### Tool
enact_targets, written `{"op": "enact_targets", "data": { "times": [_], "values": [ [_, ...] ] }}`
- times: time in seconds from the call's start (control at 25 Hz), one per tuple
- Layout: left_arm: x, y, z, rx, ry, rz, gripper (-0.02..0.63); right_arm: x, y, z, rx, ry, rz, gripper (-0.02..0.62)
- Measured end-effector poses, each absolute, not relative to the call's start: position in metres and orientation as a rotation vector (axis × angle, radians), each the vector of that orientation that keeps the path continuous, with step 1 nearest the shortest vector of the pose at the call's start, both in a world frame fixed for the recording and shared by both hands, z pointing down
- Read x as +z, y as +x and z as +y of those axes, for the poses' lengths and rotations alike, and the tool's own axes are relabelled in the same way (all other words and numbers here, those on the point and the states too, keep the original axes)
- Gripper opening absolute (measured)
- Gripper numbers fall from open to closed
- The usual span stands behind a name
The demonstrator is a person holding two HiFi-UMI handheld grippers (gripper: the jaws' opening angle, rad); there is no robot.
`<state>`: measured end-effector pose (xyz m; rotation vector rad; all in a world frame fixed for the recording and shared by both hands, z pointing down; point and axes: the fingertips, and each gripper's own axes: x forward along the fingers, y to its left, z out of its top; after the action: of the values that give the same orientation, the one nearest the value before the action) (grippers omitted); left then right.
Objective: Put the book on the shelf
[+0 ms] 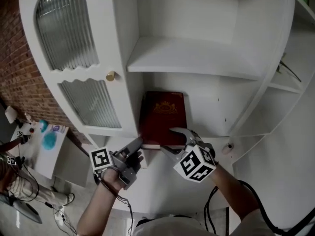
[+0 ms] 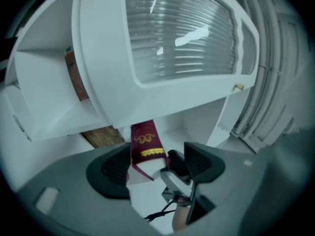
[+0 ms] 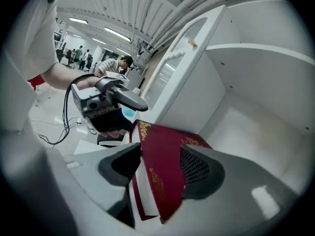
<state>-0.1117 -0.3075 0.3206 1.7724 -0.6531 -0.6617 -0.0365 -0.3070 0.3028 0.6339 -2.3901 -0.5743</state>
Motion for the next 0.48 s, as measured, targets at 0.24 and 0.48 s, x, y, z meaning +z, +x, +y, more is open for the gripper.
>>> {"op": "enact_targets", "data": {
  "times": [0.24, 0.48],
  "values": [
    [0.312, -0.124, -0.258, -0.695, 1.838, -0.689, 0.328, 0.305, -0.034, -0.323, -0.530, 0.637, -2.395, 0.256],
    [0.328, -0.126, -0.221, -0.670, 1.876, -0.804, 0.314, 0.294, -0.038, -0.334, -0.484, 0.634, -2.484, 0.265]
  ]
}}
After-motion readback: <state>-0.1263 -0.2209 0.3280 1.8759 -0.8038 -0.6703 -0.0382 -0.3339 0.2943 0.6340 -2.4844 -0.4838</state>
